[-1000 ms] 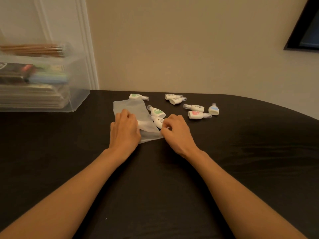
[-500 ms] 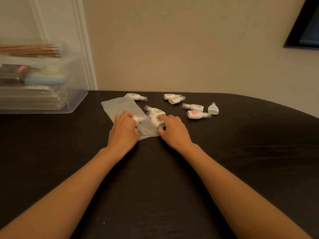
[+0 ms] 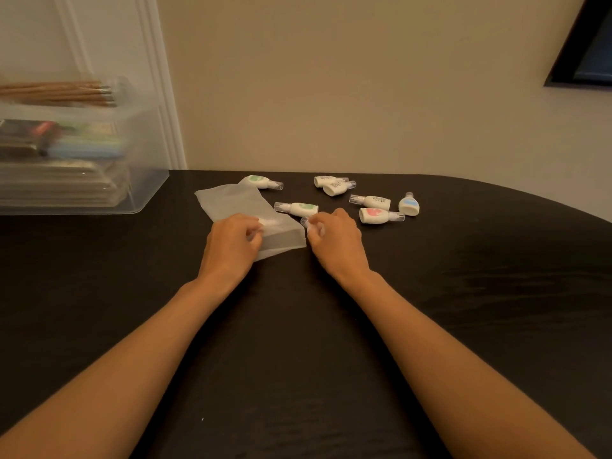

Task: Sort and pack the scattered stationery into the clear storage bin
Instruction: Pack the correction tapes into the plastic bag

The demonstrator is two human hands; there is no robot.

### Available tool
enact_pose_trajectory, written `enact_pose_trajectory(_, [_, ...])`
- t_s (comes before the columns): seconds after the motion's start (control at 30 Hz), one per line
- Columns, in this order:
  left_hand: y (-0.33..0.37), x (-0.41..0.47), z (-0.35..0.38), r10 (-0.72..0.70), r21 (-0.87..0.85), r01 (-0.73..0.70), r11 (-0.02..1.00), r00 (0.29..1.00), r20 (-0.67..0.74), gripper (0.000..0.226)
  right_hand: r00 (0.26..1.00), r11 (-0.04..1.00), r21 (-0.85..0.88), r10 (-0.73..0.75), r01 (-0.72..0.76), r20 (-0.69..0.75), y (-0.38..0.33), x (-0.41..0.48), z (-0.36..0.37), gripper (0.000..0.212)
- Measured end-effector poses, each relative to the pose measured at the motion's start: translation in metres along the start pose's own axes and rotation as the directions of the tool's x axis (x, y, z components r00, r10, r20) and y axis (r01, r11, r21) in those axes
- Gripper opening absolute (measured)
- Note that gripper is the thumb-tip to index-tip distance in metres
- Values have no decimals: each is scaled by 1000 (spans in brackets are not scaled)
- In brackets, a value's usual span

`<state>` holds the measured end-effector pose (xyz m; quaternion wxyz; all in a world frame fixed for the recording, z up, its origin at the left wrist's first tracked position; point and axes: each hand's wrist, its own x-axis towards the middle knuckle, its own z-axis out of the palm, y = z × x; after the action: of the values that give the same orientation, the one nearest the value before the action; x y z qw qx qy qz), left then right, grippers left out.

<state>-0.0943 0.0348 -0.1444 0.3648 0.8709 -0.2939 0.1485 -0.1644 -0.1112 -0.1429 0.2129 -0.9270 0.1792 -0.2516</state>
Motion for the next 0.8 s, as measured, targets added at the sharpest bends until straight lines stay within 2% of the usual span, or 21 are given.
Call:
enact_pose_trajectory(0.13, [-2,-1,0,6,-14,-6,1000,1000,5,20,994,962,262,91,-75,-52,2,0,-3,22])
enact_pose_trajectory(0.2, [-3,0,1,6,-21,-5,1000,1000,11,20,983,902,395,185,-172,5,3,1,-4,22])
enact_pose_trajectory(0.23, [-3,0,1,9,-24,-9,1000,1000,11,20,967,837,489,246,-245,65,3,1,-6,21])
enact_pose_trajectory(0.27, [-3,0,1,14,-25,-13,1000,1000,17,20,942,731,598,300,-327,149,2,2,-9,21])
enact_pose_trajectory(0.33, [-2,1,1,12,-33,-10,999,999,38,20,885,424,786,332,-450,328,0,0,-17,25])
enact_pose_trajectory(0.4, [-1,0,0,1,-47,2,999,999,53,19,869,151,876,285,-458,406,-1,-3,-24,22])
enact_pose_trajectory(0.5, [0,-1,-1,-17,-93,22,995,998,56,19,858,-193,884,225,-426,462,0,-5,-30,16])
enact_pose_trajectory(0.57, [0,-2,-2,-29,-109,35,993,998,56,19,865,-338,844,138,-416,482,-1,-6,-32,29])
enact_pose_trajectory(0.63, [0,-1,-3,-41,-121,47,992,998,52,20,875,-373,826,69,-423,479,0,-6,-34,44])
enact_pose_trajectory(0.67, [0,-1,-3,-53,-137,60,989,997,53,20,877,-343,831,39,-439,479,0,-7,-35,39])
enact_pose_trajectory(0.73, [1,-1,-6,-82,-182,90,979,995,52,20,860,-166,851,23,-499,509,-3,-9,-36,16])
enact_pose_trajectory(0.8, [2,0,-8,-93,-214,97,972,995,30,24,837,40,836,32,-547,546,-9,-11,-32,8])
